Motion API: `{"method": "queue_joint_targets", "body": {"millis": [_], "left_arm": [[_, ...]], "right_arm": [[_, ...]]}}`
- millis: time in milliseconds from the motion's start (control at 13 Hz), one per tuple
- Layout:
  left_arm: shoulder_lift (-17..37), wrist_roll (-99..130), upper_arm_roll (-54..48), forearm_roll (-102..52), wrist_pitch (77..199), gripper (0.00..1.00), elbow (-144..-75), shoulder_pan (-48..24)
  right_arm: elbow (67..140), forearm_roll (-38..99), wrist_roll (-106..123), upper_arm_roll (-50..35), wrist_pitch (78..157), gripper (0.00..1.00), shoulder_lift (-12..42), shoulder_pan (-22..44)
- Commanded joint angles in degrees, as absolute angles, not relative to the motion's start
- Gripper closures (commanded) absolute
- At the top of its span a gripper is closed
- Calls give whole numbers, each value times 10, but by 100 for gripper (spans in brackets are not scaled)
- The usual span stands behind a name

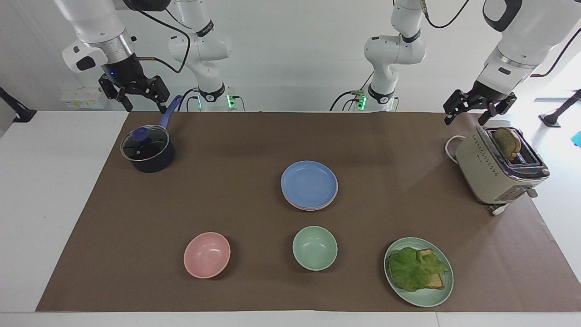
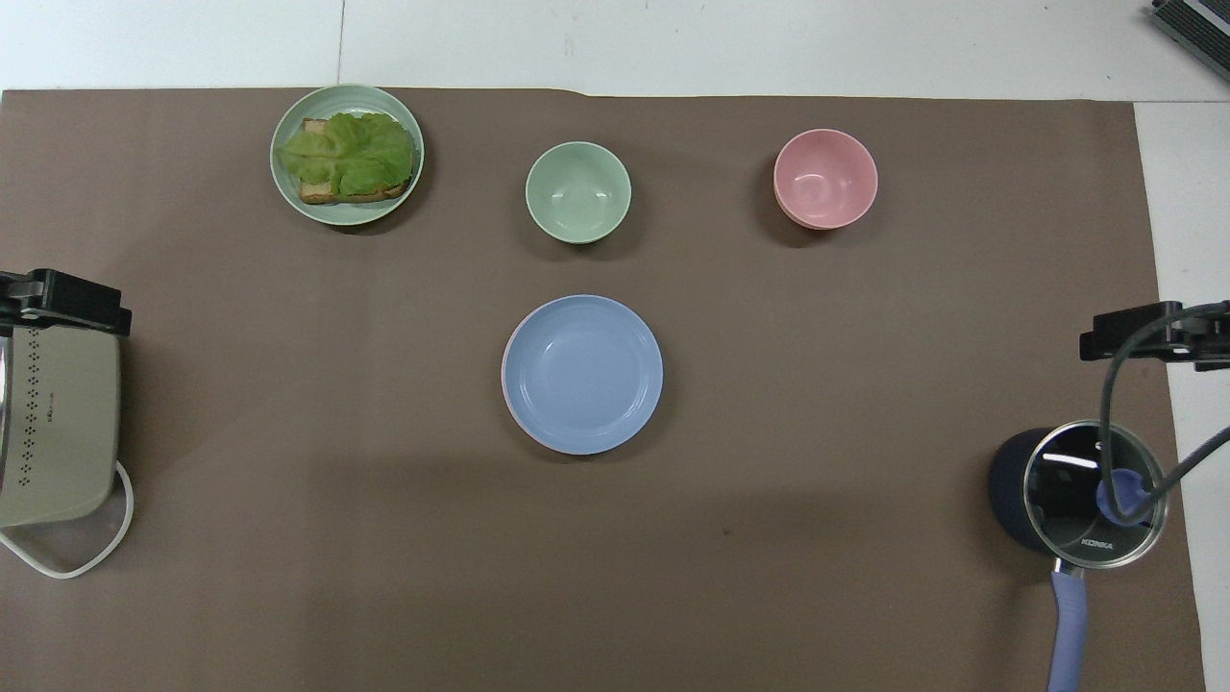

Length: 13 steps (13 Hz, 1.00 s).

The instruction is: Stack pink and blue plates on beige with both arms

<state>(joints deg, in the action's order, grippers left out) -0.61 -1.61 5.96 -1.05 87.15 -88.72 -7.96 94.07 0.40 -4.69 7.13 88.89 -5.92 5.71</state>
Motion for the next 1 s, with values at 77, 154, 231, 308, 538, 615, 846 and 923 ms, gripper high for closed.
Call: {"method": "queue_joint_targets", "body": {"millis": [77,154,231,308,538,615,846,923], "left_arm": [[-8,-23,58,-4,869,0,-889,-77],[-8,-23,58,-4,869,0,-889,-77],[-8,-23,58,-4,869,0,-889,-77],[-8,-23,58,-4,869,0,-889,-77],[-8,-23,58,-4,869,0,-889,-77],[-8,-23,58,-4,869,0,-889,-77],[-8,-23,58,-4,869,0,-889,-77],[-8,-23,58,-4,869,0,-889,-77]], "right_arm": [[942,-16,-33,67,889,0,-62,58],[942,-16,-33,65,888,0,-62,58],[944,-17,-34,65,886,0,-63,59],[944,-17,-33,65,883,0,-63,58],[939,-18,-36,65,871,0,-62,56],[939,-18,-35,65,868,0,-62,56],[939,-18,-36,65,868,0,-62,56],[940,-18,-36,65,870,0,-62,56]]}}
